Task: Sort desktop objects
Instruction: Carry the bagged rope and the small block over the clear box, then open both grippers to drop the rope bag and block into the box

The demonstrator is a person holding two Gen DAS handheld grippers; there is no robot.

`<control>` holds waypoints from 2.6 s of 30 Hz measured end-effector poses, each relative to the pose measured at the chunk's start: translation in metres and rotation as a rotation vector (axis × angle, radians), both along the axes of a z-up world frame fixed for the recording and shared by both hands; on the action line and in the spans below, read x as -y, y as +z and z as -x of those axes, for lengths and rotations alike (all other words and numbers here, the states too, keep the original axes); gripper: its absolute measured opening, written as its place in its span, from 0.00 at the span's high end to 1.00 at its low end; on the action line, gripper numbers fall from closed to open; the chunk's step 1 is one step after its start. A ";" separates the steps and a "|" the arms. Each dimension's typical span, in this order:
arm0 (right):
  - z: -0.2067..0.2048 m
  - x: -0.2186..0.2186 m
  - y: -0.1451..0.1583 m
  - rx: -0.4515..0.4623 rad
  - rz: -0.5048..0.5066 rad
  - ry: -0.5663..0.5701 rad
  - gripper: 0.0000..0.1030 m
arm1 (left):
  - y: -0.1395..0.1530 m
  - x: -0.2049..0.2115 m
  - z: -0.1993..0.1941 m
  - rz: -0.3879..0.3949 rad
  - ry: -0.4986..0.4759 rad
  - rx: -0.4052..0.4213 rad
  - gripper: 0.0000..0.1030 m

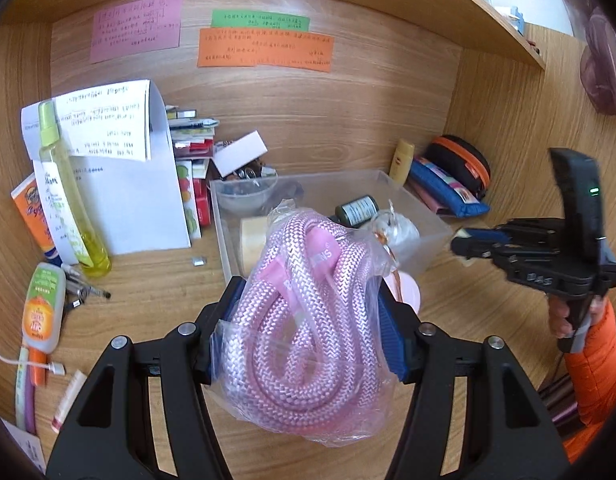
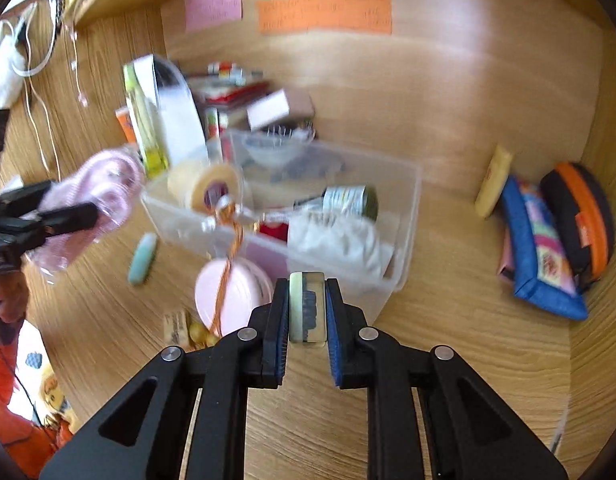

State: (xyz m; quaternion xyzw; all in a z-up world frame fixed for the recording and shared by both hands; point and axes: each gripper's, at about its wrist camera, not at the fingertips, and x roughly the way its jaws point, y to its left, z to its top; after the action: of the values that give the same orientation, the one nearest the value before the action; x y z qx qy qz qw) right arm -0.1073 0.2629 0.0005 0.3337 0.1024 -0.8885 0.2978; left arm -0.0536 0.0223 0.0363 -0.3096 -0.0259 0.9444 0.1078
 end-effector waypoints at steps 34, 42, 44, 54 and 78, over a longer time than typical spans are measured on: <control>0.067 0.022 0.006 0.025 0.073 -0.033 0.86 | -0.012 0.012 0.011 -0.038 0.075 0.071 0.20; 0.094 0.035 0.003 0.033 0.020 -0.053 0.86 | -0.048 -0.007 0.018 -0.068 0.069 0.159 0.12; 0.100 0.037 0.002 0.033 0.008 -0.058 0.86 | -0.054 -0.011 0.024 -0.077 0.058 0.183 0.12; 0.114 0.036 -0.019 0.068 0.011 -0.072 0.86 | -0.066 -0.021 0.052 -0.116 0.115 0.227 0.12; 0.114 0.032 -0.029 0.080 0.025 -0.072 0.75 | -0.035 -0.002 0.026 -0.159 0.192 0.097 0.41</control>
State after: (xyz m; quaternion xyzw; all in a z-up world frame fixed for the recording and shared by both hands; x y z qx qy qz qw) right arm -0.2209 0.2311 -0.0288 0.3686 0.0674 -0.8859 0.2735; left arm -0.0794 0.0239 0.0015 -0.3413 -0.1356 0.9293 0.0396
